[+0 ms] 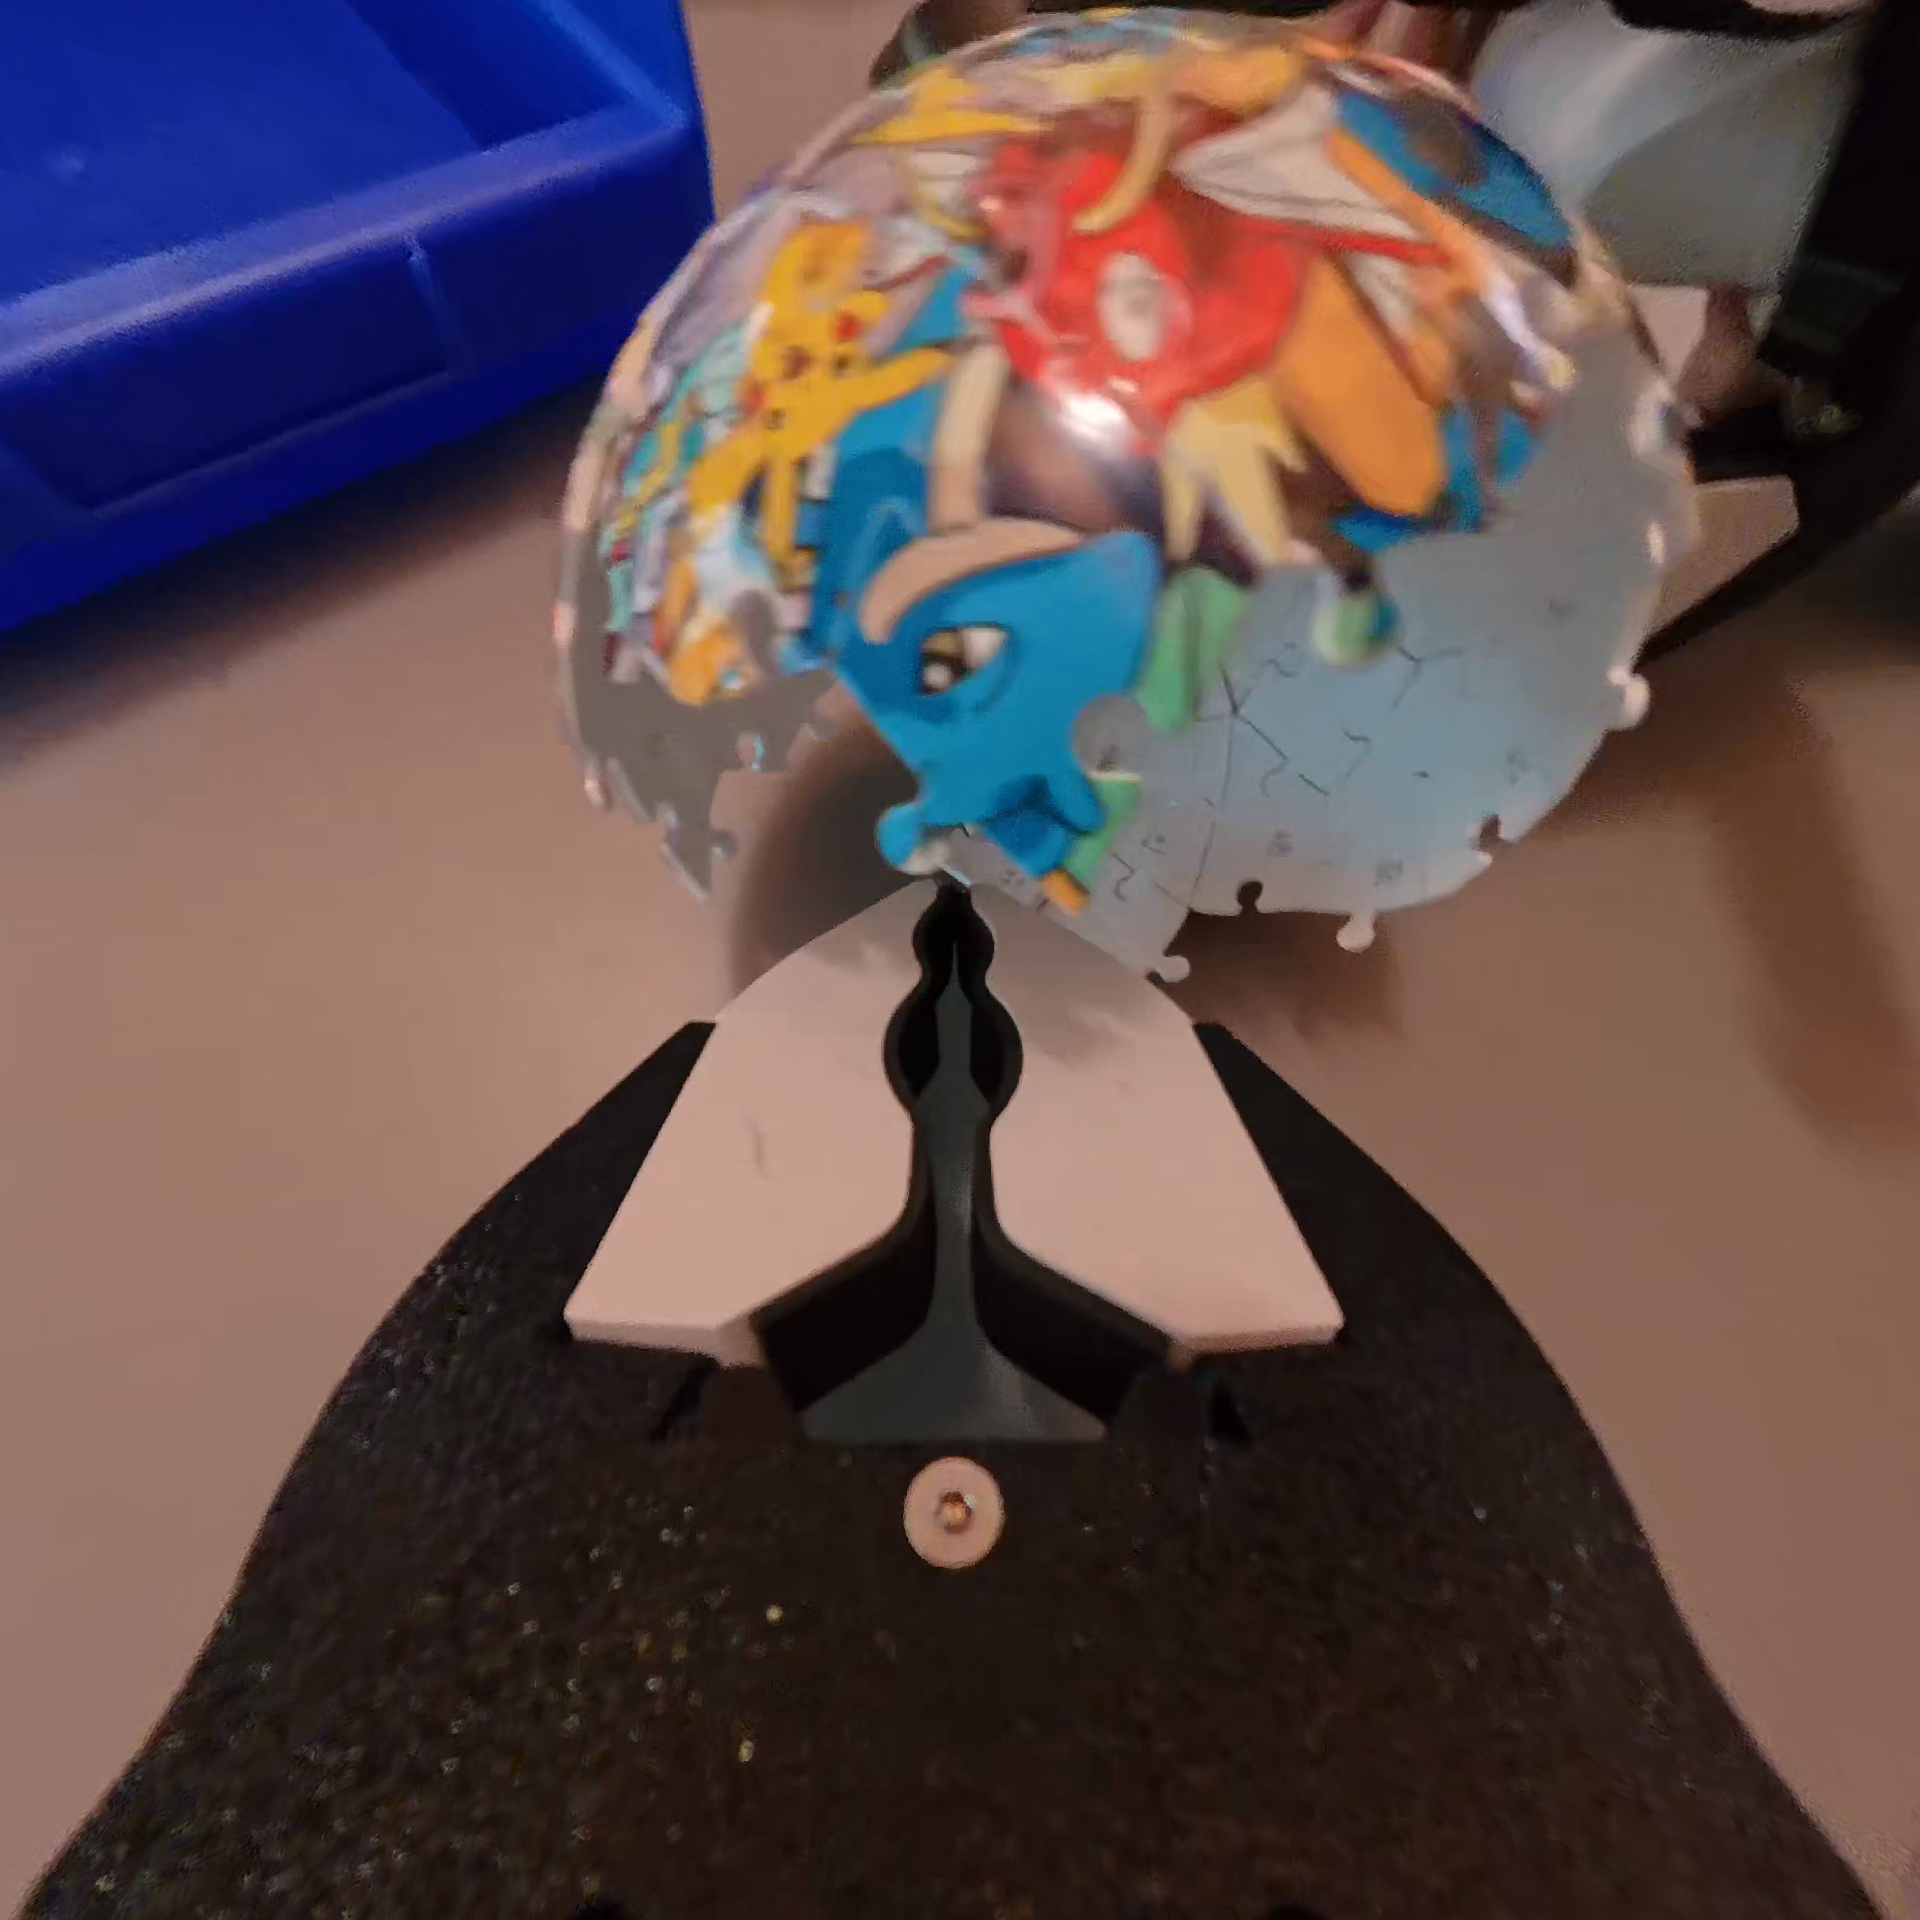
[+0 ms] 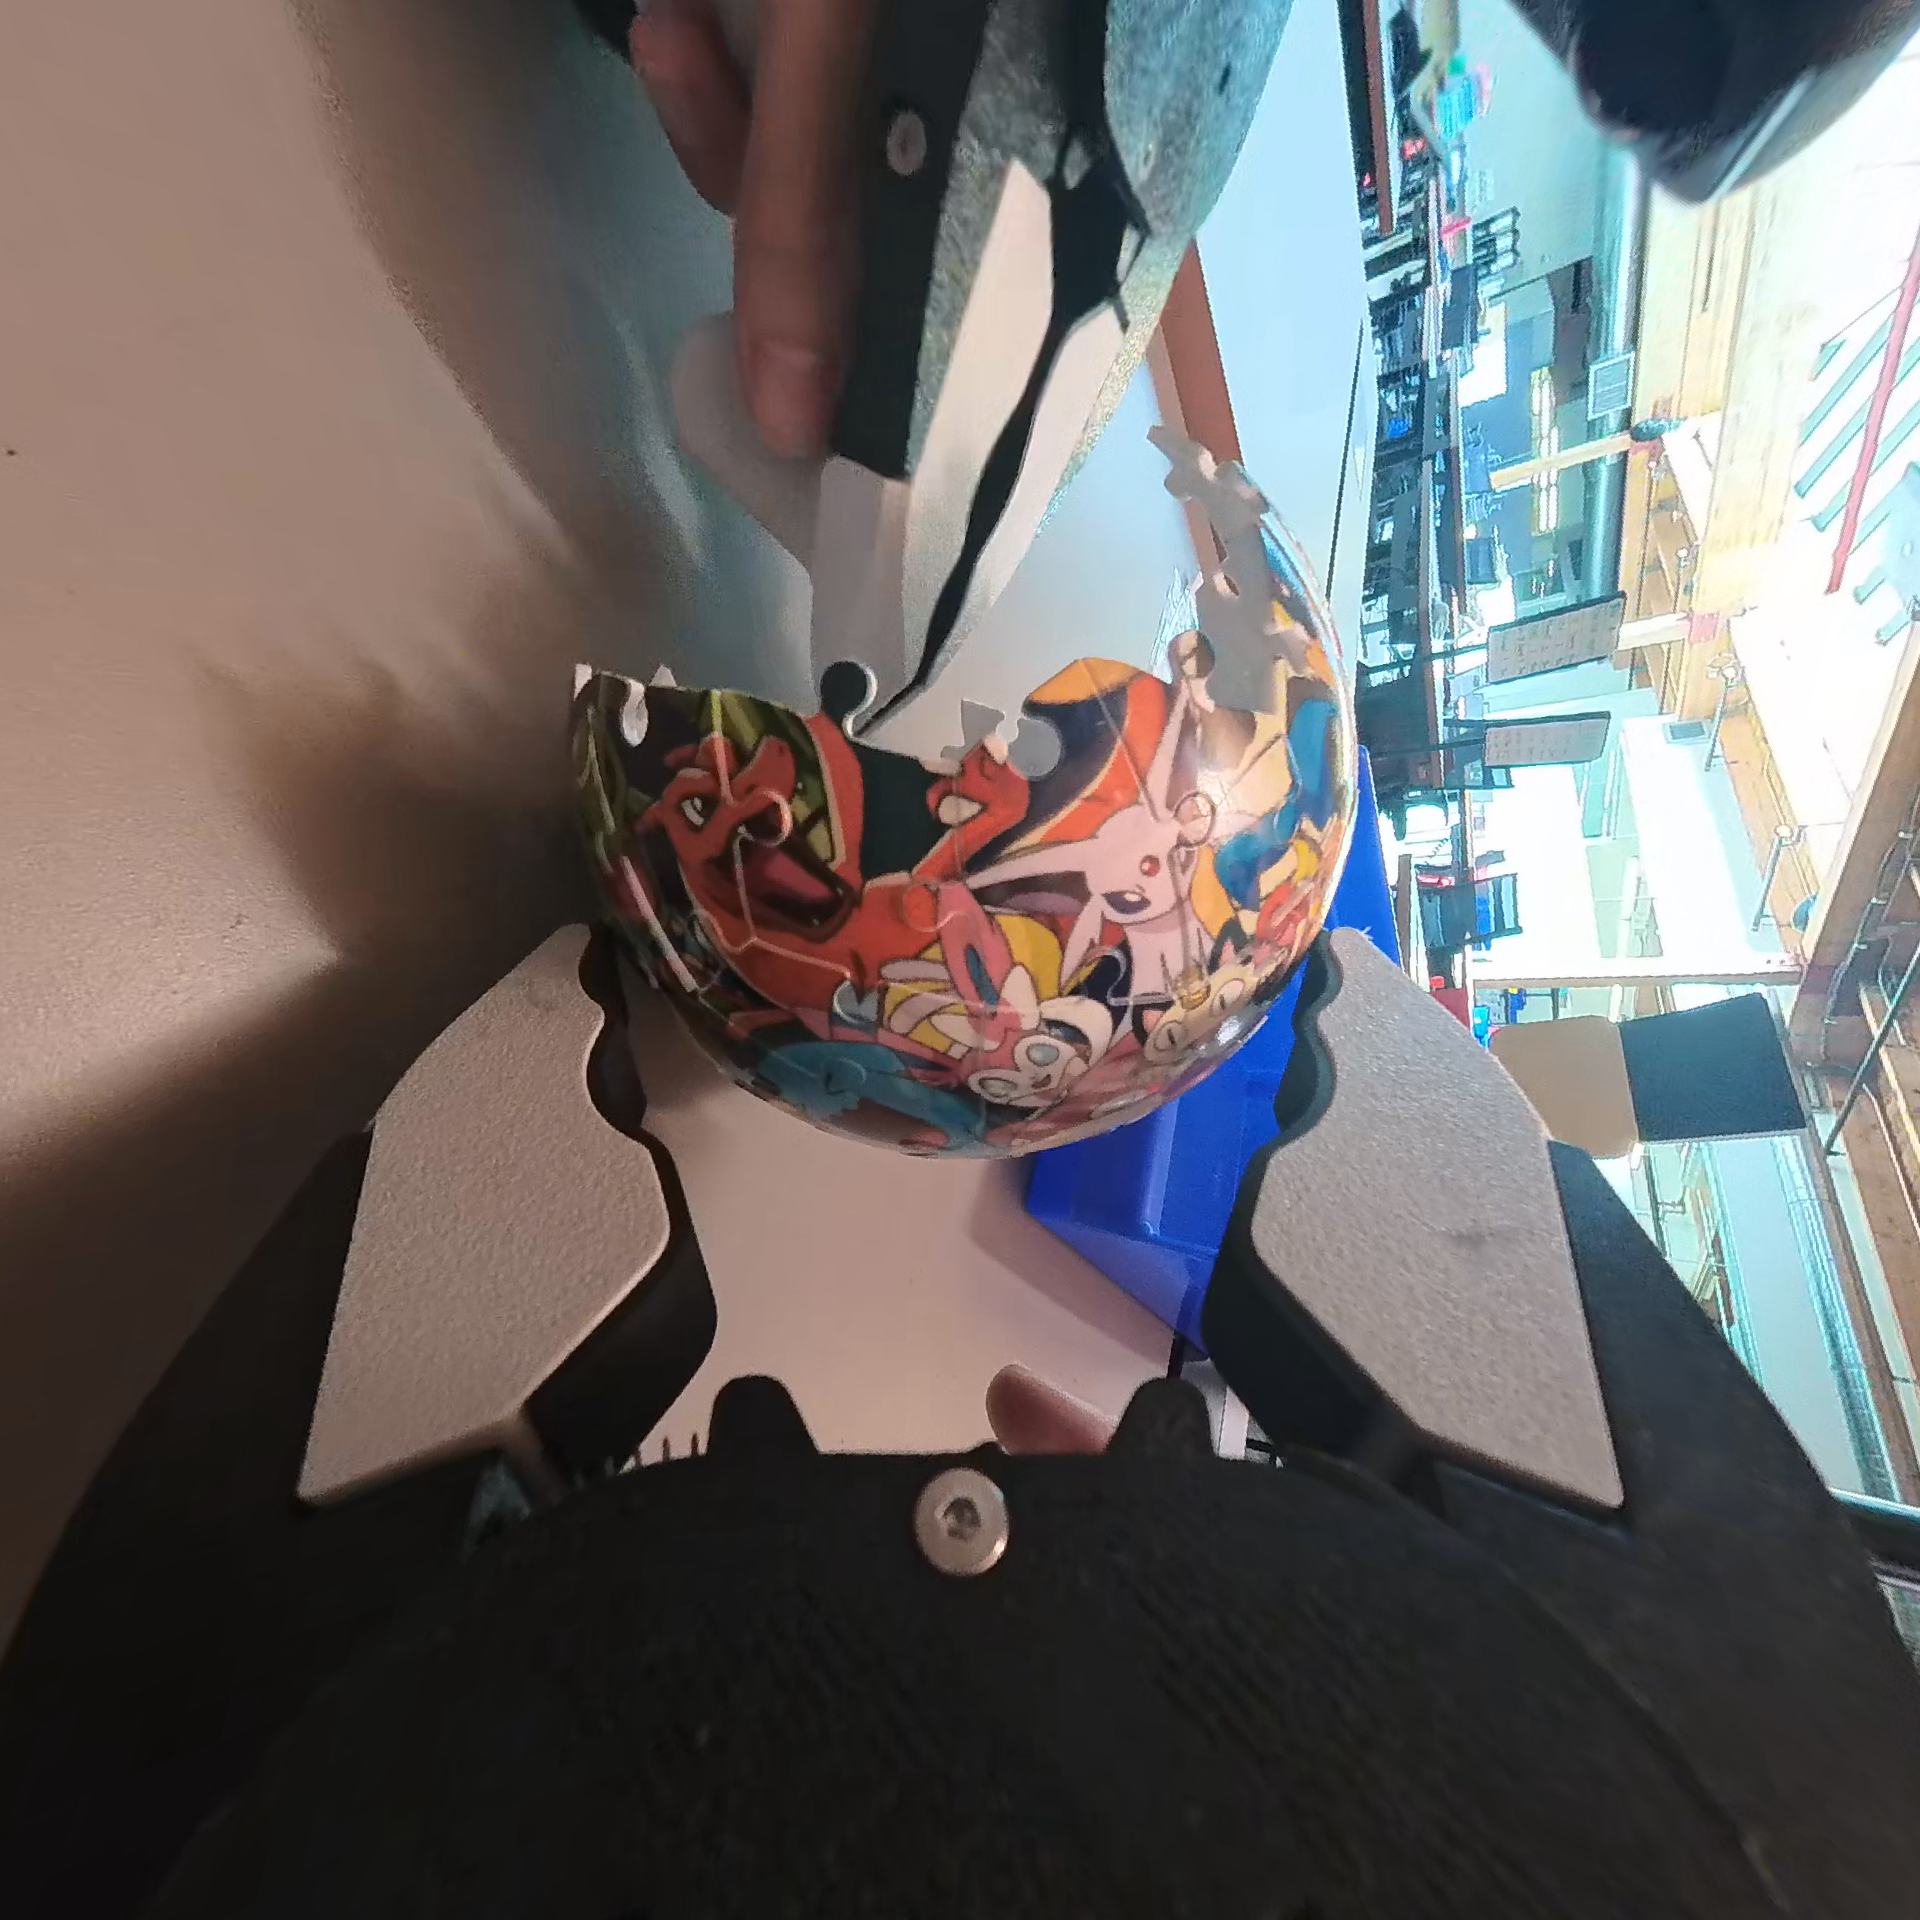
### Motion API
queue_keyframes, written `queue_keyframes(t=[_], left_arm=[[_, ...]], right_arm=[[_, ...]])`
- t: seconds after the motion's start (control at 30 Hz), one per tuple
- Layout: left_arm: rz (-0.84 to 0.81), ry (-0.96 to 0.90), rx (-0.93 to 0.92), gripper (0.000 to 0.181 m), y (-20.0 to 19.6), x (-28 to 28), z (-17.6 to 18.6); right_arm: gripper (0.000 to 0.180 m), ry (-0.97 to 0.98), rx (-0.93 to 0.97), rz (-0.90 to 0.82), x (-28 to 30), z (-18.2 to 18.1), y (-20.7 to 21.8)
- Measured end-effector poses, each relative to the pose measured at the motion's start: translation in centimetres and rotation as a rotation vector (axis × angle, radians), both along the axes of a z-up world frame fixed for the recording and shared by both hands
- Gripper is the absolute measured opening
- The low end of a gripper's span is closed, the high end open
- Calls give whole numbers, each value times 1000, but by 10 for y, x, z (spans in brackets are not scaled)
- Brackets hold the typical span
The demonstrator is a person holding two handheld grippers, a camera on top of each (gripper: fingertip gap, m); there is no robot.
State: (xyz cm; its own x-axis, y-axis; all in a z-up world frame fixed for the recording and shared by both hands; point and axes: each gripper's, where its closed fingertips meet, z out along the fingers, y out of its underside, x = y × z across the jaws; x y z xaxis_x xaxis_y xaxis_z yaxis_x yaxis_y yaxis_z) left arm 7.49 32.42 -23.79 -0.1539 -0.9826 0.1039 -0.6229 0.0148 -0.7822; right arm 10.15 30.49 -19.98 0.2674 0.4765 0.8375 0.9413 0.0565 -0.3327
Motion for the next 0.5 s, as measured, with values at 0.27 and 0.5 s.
queue_keyframes(t=[0.27,0.5], left_arm=[[-127,59,212,12,0,1,-16],[-164,41,229,11,-3,6,-15]], right_arm=[[121,2,1,-1,0,0,1],[122,-2,2,1,0,-1,1]])
